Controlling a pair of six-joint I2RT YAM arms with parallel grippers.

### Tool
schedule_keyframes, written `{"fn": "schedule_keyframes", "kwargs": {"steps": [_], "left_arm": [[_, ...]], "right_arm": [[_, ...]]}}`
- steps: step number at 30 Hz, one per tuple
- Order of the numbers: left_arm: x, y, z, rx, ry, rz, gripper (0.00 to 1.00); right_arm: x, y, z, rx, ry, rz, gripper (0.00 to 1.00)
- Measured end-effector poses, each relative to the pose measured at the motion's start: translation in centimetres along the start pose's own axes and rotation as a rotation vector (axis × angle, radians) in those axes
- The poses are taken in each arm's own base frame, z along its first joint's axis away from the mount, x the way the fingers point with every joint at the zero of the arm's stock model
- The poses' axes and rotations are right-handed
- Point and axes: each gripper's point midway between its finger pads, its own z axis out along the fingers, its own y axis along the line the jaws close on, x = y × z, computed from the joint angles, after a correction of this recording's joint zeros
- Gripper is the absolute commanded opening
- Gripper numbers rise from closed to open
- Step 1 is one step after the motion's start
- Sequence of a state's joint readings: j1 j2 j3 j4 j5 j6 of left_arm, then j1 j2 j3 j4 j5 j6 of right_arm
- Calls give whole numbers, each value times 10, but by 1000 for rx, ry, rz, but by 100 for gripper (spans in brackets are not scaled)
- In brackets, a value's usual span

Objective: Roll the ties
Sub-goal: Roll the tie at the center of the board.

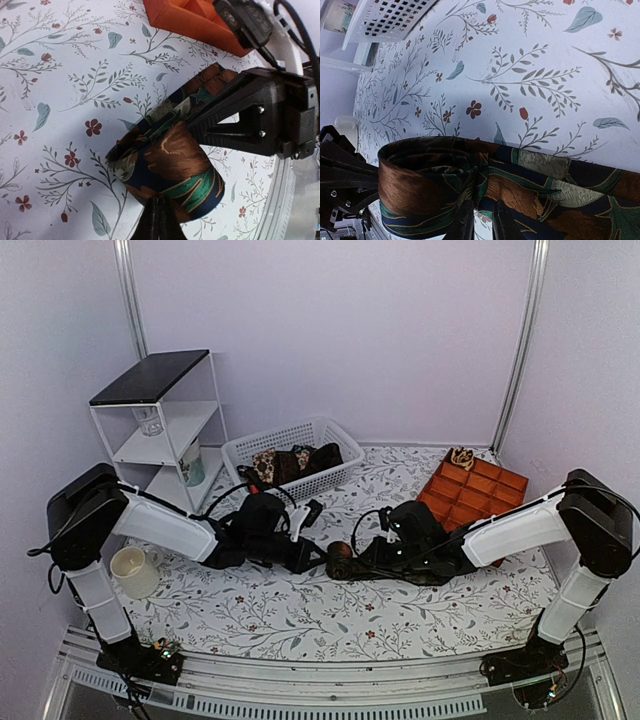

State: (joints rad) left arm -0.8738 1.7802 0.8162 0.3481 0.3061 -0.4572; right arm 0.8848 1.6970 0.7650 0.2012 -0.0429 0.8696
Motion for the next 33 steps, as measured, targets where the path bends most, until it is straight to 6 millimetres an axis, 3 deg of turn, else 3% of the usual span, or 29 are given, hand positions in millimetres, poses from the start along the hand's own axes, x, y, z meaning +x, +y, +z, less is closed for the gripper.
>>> {"fn": "schedule_keyframes", "kwargs": {"steps": [11, 18, 28, 33], "left_arm": [[-6, -13, 16, 13, 18, 7, 1], [-23, -23, 20, 31, -8, 20, 1], [-26, -23, 30, 33, -3, 20, 1], [-25, -25, 31, 40, 1, 10, 1]], "right_arm": [[-3, -1, -22, -14, -37, 17, 40], [-11, 9, -31, -58, -73, 29, 54], [-17, 24, -32, -105, -78, 26, 55], [-21, 28, -29, -107, -80, 22, 45]]}}
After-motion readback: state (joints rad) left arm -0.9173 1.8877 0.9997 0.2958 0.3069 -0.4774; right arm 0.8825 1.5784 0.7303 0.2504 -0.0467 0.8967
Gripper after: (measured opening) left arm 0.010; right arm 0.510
